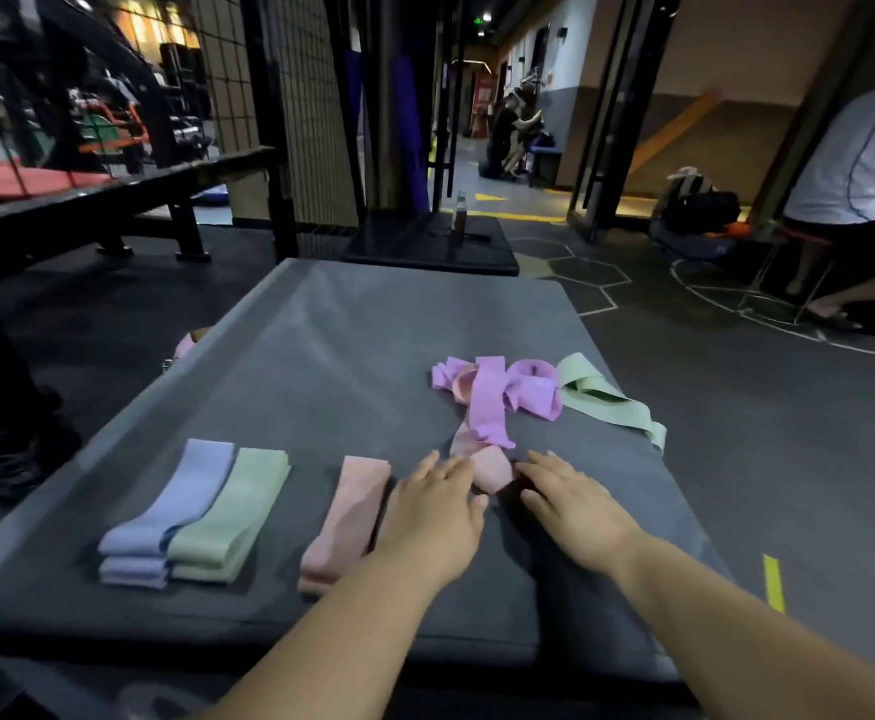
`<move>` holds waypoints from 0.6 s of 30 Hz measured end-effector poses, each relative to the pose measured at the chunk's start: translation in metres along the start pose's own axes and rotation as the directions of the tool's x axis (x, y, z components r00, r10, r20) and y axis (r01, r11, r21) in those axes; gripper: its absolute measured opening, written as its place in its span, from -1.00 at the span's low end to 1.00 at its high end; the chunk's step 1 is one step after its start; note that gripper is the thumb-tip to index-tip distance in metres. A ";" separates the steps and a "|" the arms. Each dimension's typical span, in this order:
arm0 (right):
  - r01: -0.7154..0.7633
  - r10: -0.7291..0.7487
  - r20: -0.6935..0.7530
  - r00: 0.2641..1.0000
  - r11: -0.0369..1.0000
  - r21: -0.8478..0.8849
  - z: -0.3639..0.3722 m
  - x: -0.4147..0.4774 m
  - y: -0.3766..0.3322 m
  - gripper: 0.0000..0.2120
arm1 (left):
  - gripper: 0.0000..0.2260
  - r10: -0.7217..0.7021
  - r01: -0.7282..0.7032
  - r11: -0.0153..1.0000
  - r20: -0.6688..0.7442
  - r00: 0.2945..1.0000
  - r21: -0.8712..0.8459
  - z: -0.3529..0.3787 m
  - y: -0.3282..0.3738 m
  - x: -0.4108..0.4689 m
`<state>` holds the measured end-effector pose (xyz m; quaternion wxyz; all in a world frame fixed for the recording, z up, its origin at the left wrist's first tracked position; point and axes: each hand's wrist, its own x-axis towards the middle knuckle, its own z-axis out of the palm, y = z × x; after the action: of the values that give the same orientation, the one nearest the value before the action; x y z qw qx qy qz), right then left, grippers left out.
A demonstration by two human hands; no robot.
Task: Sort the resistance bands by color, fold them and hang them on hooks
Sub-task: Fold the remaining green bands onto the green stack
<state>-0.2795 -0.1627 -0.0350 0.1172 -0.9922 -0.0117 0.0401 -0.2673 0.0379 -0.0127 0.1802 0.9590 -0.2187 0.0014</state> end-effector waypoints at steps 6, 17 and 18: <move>-0.081 0.079 -0.120 0.990 0.997 -0.011 -0.012 0.012 0.043 -0.57 | -0.55 0.023 -0.024 0.999 -0.029 0.999 -0.039 0.023 0.037 0.032; -0.383 0.321 -0.349 0.880 0.915 -0.126 -0.040 0.094 0.113 -0.47 | -0.51 0.006 -0.014 0.976 0.038 0.999 0.216 0.036 0.074 0.138; -0.402 0.354 -0.313 0.881 0.910 -0.102 -0.041 0.103 0.118 -0.44 | -0.49 -0.003 -0.010 0.971 0.054 0.999 0.239 0.041 0.072 0.143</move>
<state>-0.1720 -0.2834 -0.0306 0.0254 -0.9767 0.1963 -0.0835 -0.1713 -0.0968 -0.0139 0.0576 0.9730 -0.2236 0.0022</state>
